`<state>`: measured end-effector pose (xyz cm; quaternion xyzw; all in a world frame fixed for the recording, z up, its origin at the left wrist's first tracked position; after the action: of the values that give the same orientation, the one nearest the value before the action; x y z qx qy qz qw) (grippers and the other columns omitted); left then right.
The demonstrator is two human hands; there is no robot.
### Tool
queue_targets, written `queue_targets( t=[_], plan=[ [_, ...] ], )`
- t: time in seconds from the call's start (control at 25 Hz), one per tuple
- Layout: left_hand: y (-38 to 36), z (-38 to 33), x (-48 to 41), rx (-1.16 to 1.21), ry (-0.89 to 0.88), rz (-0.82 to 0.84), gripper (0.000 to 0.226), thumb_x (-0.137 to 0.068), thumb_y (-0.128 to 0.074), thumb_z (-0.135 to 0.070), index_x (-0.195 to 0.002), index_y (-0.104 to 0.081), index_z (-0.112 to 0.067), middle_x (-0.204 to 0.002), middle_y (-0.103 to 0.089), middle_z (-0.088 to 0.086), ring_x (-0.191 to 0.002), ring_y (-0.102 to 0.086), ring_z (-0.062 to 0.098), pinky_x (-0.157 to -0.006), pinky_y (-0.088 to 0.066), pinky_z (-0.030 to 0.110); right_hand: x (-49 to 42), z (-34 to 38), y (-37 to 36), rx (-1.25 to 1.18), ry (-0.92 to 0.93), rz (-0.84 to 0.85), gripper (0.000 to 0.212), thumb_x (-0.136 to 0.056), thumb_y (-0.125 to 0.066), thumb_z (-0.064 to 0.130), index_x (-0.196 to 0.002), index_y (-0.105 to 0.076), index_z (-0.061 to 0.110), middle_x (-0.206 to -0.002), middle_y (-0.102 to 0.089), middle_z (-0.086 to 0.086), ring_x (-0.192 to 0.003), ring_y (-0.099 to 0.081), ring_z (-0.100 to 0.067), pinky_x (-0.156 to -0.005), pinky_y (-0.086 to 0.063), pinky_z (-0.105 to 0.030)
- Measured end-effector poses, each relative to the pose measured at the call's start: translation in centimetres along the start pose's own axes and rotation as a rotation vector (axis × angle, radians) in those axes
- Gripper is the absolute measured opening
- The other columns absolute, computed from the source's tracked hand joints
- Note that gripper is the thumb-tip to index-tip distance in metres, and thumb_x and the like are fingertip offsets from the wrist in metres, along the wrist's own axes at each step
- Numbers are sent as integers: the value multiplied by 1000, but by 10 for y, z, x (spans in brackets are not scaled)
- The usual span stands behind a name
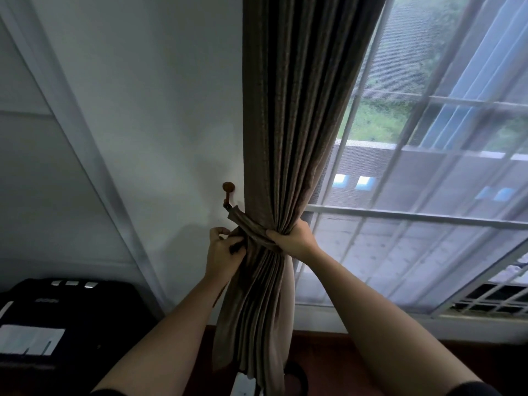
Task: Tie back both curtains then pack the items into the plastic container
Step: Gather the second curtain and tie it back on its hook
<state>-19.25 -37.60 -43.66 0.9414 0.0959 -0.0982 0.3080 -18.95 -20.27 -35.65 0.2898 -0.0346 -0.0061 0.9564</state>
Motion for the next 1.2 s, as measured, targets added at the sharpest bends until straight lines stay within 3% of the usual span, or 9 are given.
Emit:
queue_targets(
  t=[0.28, 0.4, 0.48, 0.56, 0.68, 0.8, 0.92, 1.04, 1.2],
  plan=[
    [-5, -9, -12, -63, 103, 315, 32, -80, -39, 25, -96, -65, 12, -115, -21, 6, -109, -34, 14, -87, -25, -3, -1, 1, 6, 11, -30, 60, 33, -75, -72, 31, -101, -61, 15, -97, -64, -6, -86, -65, -27, -76, -57, -38],
    [-6, -15, -12, -50, 138, 337, 25, -82, -44, 19, -95, -60, 6, -116, -29, 7, -113, -44, 23, -94, -37, 17, -3, 3, 8, 21, -37, 86, 23, -74, -73, 30, -89, -60, 19, -98, -65, -9, -86, -66, -28, -77, -58, -40],
    [-7, -14, -11, -75, 91, 333, 23, -81, -53, 9, -75, -62, -11, -108, -37, 8, -102, -47, 21, -88, -43, 29, -4, 3, 8, 65, -19, 80, 27, -71, -74, 35, -92, -62, 20, -104, -65, -11, -95, -64, -30, -83, -55, -44],
    [-2, -13, -8, -110, 104, 361, 23, -80, -56, -1, -63, -58, -16, -99, -42, 5, -93, -48, 17, -82, -41, 29, -5, 2, 6, 61, -11, 93, 28, -66, -73, 41, -87, -62, 26, -105, -66, -11, -96, -63, -31, -83, -54, -46],
    [6, -12, -4, -76, 100, 332, 15, -72, -55, -18, -69, -68, -13, -92, -59, 7, -85, -59, 19, -78, -48, 31, -5, 0, 4, 49, 11, 109, 36, -66, -72, 41, -95, -63, 21, -105, -66, -11, -95, -64, -30, -82, -55, -46],
    [20, -14, 0, -33, 21, 267, 16, -79, -58, -11, -87, -73, -13, -87, -70, 4, -78, -65, 17, -77, -50, 29, -4, -1, 4, 37, 2, 82, 36, -72, -71, 34, -101, -62, 16, -105, -65, -11, -92, -65, -30, -78, -57, -44],
    [46, -10, 0, 45, 38, 290, 32, -80, -70, -12, -101, -45, -13, -67, -62, 0, -57, -56, 11, -59, -45, 25, 0, -1, 3, 8, 11, 96, 35, -74, -70, 31, -103, -61, 13, -104, -65, -12, -86, -66, -29, -70, -59, -39],
    [77, 2, -10, -203, 50, 367, 28, -80, -73, -25, -88, -47, -17, -68, -59, 1, -69, -58, 18, -65, -40, 26, 4, -1, 2, 9, 33, 109, 36, -75, -69, 31, -106, -61, 13, -105, -65, -12, -88, -66, -30, -74, -59, -42],
    [109, -9, -11, -505, -71, 413, 30, -88, -61, -35, -68, -58, -13, -59, -50, -5, -71, -57, 19, -66, -30, 26, 8, 0, 0, 37, 64, 112, 36, -79, -66, 32, -107, -61, 11, -102, -66, -11, -85, -66, -27, -69, -53, -30]
  ],
)
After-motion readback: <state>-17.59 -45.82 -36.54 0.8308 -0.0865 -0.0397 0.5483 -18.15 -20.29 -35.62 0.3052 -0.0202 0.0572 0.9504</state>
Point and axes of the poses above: each hand's wrist, its own x-axis away from the middle knuckle, its own y-axis out of the back of the hand, z = x × y, the point moved 1 cm from there along -x, towards the middle knuckle
